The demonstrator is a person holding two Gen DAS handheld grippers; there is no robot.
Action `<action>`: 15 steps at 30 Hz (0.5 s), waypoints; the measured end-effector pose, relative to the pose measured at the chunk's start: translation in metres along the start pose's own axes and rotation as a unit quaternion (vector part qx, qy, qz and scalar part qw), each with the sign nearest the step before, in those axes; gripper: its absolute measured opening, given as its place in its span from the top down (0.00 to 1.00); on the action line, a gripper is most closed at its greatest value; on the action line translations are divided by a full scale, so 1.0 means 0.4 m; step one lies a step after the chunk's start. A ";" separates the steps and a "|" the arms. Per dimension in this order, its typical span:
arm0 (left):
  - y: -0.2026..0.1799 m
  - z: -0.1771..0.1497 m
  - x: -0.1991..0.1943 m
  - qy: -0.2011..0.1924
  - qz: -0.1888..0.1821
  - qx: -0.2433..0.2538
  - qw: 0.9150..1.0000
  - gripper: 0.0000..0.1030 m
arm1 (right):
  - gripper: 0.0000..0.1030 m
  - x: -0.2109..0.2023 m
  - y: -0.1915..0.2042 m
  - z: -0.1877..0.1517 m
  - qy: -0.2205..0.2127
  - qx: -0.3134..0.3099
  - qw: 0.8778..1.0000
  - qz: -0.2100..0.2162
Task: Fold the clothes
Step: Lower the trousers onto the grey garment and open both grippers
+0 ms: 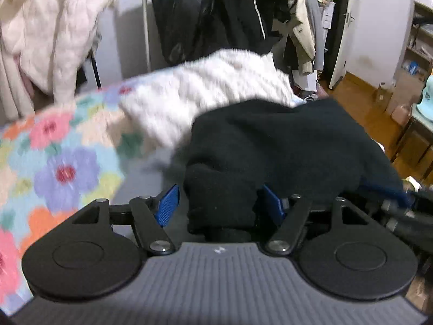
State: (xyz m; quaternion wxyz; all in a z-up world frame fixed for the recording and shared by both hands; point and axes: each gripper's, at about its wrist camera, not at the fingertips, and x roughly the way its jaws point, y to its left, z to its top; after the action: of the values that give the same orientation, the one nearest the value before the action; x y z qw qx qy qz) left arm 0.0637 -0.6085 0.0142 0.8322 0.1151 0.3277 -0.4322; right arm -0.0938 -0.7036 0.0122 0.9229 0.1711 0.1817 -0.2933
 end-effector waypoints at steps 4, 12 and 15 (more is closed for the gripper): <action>0.048 -0.044 0.002 -0.002 -0.006 -0.054 0.999 0.13 | 0.71 -0.009 -0.003 -0.056 0.051 -0.024 0.998 -0.015; 0.033 -0.068 -0.067 -0.034 -0.003 -0.042 0.999 0.13 | 0.66 -0.008 0.007 -0.079 0.058 -0.017 0.998 -0.033; 0.032 -0.083 -0.134 -0.050 0.011 -0.052 0.997 0.11 | 0.58 -0.029 0.027 -0.075 0.060 -0.027 0.997 -0.042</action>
State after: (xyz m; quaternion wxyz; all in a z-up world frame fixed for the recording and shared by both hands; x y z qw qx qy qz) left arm 0.0369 -0.5507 0.0222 0.8571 0.0536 0.3067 -0.4105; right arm -0.1030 -0.6772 -0.0067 0.9014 0.1561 0.2518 -0.3159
